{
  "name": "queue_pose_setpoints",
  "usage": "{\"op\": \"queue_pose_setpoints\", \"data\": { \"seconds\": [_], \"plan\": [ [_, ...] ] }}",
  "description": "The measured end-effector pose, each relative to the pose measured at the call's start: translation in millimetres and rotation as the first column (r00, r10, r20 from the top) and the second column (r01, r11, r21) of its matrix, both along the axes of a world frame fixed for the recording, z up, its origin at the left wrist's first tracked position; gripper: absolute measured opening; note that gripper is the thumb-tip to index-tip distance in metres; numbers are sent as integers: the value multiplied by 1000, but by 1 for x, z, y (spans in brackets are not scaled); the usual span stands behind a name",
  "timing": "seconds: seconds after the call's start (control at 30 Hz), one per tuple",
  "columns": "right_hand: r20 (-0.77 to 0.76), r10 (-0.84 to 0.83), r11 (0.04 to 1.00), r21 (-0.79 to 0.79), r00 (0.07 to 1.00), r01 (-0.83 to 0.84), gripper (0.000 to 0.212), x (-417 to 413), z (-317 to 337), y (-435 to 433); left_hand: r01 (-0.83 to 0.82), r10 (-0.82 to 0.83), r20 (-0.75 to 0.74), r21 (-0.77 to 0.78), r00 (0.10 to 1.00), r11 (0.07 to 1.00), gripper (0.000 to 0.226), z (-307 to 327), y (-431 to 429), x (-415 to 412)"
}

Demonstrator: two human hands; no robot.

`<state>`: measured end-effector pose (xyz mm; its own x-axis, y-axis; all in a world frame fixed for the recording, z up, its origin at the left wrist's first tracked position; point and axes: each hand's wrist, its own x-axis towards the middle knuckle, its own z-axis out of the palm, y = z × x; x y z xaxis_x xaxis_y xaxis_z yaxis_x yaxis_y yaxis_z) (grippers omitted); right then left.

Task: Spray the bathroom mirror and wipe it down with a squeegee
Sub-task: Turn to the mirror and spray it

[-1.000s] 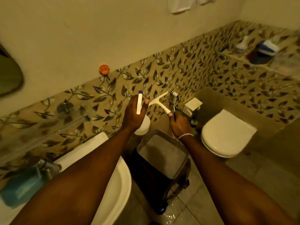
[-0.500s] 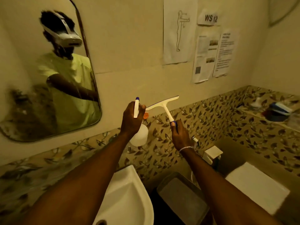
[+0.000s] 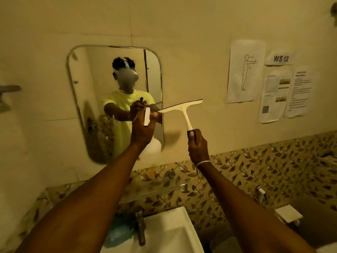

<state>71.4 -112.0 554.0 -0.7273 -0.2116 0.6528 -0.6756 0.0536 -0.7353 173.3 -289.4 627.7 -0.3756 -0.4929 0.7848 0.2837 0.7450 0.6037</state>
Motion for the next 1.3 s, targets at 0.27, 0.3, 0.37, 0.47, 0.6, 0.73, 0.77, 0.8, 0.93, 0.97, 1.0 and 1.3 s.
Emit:
{"op": "queue_pose_setpoints", "data": {
  "seconds": [0.27, 0.3, 0.37, 0.47, 0.6, 0.73, 0.77, 0.8, 0.93, 0.97, 1.0, 1.3],
  "plan": [
    [-86, 117, 990, -65, 989, -123, 25, 46, 61, -74, -237, 239, -30, 49, 971, 970, 39, 42, -55, 68],
    [-96, 130, 987, -78, 987, -138, 25, 51, 69, -82, -271, 272, -5, 57, 962, 961, 41, 47, -61, 75],
    [-105, 154, 980, -111, 983, -165, 27, 59, 84, -97, -291, 293, -13, 75, 956, 954, 39, 55, -73, 89],
    [-132, 181, 966, -164, 975, -202, 31, 71, 102, -116, -281, 289, -94, 87, 953, 956, 26, 66, -83, 106],
    [-155, 180, 960, -187, 971, -208, 31, 77, 118, -133, -286, 299, -116, 118, 947, 951, 33, 83, -95, 116],
    [-148, 169, 948, -245, 975, -201, 30, 77, 124, -145, -324, 336, -52, 163, 940, 932, 36, 90, -102, 113],
    [-146, 159, 949, -250, 976, -192, 30, 77, 125, -147, -327, 340, -41, 186, 940, 927, 36, 87, -102, 112],
    [-145, 153, 950, -251, 978, -186, 31, 76, 124, -148, -323, 336, -34, 202, 941, 925, 36, 81, -102, 111],
    [-149, 162, 947, -254, 976, -196, 31, 74, 119, -147, -298, 300, 23, 212, 954, 931, 38, 42, -101, 110],
    [-150, 165, 947, -253, 975, -199, 31, 74, 117, -147, -304, 304, 36, 234, 952, 924, 40, 32, -100, 109],
    [-148, 170, 946, -253, 974, -203, 31, 73, 115, -148, -312, 310, 46, 247, 950, 917, 41, 23, -99, 107],
    [-123, 181, 945, -252, 976, -207, 31, 75, 102, -151, -291, 263, 127, 421, 957, 859, 32, -49, -88, 108]
  ]
}}
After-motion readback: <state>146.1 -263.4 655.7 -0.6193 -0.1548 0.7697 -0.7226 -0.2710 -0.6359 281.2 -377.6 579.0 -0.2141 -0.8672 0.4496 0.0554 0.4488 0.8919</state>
